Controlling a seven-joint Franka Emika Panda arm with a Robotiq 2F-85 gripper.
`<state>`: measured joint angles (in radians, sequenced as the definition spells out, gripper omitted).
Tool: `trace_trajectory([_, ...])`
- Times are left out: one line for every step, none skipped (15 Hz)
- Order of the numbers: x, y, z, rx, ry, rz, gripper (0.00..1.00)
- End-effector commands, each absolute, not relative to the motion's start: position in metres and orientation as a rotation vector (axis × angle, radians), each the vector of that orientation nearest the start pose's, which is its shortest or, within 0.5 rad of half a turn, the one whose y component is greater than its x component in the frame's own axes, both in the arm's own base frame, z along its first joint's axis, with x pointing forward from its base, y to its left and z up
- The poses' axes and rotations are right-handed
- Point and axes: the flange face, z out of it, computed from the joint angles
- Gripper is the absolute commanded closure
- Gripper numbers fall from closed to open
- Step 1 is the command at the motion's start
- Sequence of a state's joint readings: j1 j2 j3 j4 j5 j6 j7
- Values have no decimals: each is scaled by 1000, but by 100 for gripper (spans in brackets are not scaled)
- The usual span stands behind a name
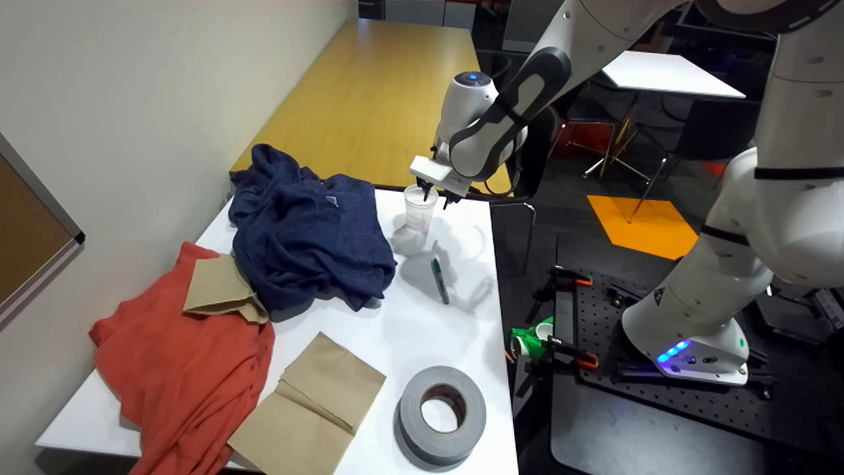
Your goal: Pick up the pen and place it in the clear cup. Remove the pen from the cup and move the cup to the right.
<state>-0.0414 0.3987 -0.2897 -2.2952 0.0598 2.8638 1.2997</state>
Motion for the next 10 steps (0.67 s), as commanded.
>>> trace_trajectory([504, -175, 230, -2132, 2262, -403, 12])
trace_trajectory([501, -171, 238, -2158, 2231, -417, 3])
trace_trajectory([498, -167, 246, -2184, 2197, -436, 0])
trace_trajectory([494, -162, 255, -2208, 2159, -451, 0])
trace_trajectory([490, -156, 264, -2229, 2124, -465, 0])
trace_trajectory([486, -151, 272, -2252, 2090, -475, 0])
trace_trajectory([482, -145, 281, -2285, 2047, -481, 0])
trace_trajectory([478, -139, 288, -2311, 2010, -488, 0])
trace_trajectory([473, -134, 295, -2352, 1968, -488, 0])
trace_trajectory([468, -128, 300, -2373, 1941, -484, 0])
